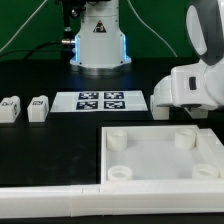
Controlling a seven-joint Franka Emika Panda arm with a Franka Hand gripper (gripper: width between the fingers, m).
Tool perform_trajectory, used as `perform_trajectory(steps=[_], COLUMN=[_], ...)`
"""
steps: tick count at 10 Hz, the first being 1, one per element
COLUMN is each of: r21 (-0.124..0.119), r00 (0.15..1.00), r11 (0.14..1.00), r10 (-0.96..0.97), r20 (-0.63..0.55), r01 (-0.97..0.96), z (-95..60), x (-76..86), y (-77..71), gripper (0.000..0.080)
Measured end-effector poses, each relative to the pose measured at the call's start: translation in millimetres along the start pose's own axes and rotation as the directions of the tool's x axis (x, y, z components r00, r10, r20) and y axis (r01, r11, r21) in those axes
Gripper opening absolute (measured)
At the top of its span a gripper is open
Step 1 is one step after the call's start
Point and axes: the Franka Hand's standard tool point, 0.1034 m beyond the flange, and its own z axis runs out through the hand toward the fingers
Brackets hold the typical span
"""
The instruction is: Assemble one leg
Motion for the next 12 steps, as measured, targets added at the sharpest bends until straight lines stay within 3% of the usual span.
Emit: perform_trajectory(steps=[4,5,6,8,10,11,12], r21=[0.0,-0.011,-0.039,-0.037,-0.047,-0.048,-0.046], r00=[1.0,1.0,0.997,0.984,0.912,0.856,0.826], r11=[1.0,1.0,0.998,0.997,0.994,0.993,0.994], r10=[0.0,-0.018,-0.043,-0.074,-0.105,-0.113,-0.109], r20=[0.0,-0.014,-0.071,-0.161,-0.396,-0.505,-0.554], r01=[0.0,0.018,0.041,0.069,0.094,0.103,0.1], z=[0.0,-5.1,-24.9,-65.2,-114.2,-135.0,-143.1], x=[0.0,0.7,-3.9,-18.2,-34.2,-43.2,-53.4], y=[0.0,2.5,9.1,16.7,28.8,42.4,57.9], gripper=[0.029,0.0291,0.0291,0.0291,0.0291,0.0291,0.0291])
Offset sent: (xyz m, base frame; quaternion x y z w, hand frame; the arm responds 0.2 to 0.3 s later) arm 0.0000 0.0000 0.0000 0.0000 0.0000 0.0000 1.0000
